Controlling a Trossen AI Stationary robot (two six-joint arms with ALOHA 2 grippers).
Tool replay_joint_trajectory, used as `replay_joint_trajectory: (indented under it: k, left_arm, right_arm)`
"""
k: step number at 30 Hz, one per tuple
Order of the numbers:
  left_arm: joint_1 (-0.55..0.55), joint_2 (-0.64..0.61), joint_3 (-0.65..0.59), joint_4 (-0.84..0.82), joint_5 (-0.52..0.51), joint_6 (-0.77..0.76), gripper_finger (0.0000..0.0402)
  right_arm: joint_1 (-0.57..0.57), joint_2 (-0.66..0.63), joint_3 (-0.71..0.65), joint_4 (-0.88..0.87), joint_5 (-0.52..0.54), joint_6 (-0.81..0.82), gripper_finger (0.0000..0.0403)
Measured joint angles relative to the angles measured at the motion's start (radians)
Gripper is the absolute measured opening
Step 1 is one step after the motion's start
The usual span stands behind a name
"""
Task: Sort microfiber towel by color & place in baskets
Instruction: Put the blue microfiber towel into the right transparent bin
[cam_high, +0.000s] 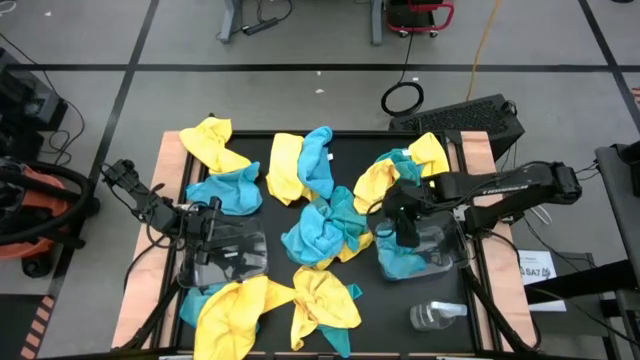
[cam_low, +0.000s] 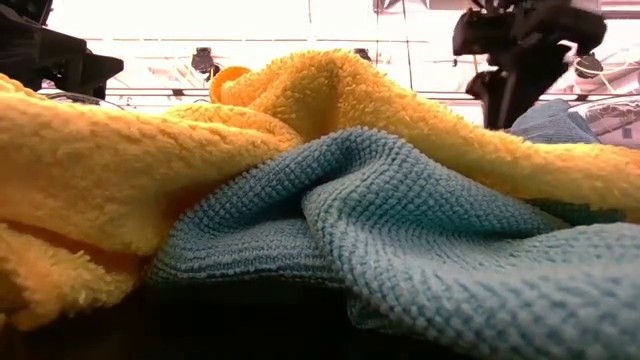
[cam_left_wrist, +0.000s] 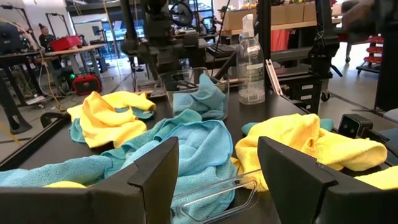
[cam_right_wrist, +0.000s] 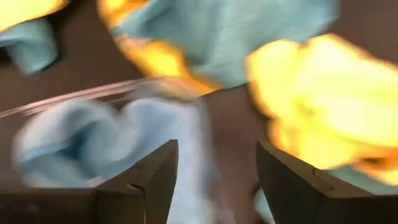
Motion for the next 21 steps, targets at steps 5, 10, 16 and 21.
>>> replay_joint_trajectory:
  k: [5,10,16,21]
  left_arm:
    - [0.000,0.000,0.000,0.001,0.000,0.000,0.0225]
    - [0.000,0.001,0.000,0.000,0.000,0.000,0.0225]
    - [0.000,0.003,0.000,0.001,0.000,0.000,0.0225]
    - [0.000,0.003,0.000,0.001,0.000,0.000,0.0225]
  right_arm:
    - [-0.041,-0.006,0.004,0.057,0.121,-0.039,0.0203]
    - [-0.117,0.022,0.004,0.106,0.123,-0.075,0.0204]
    - [-0.181,0.070,0.004,0.116,0.060,-0.094,0.0204]
    - [-0.174,0.082,0.004,0.101,-0.093,-0.077,0.0204]
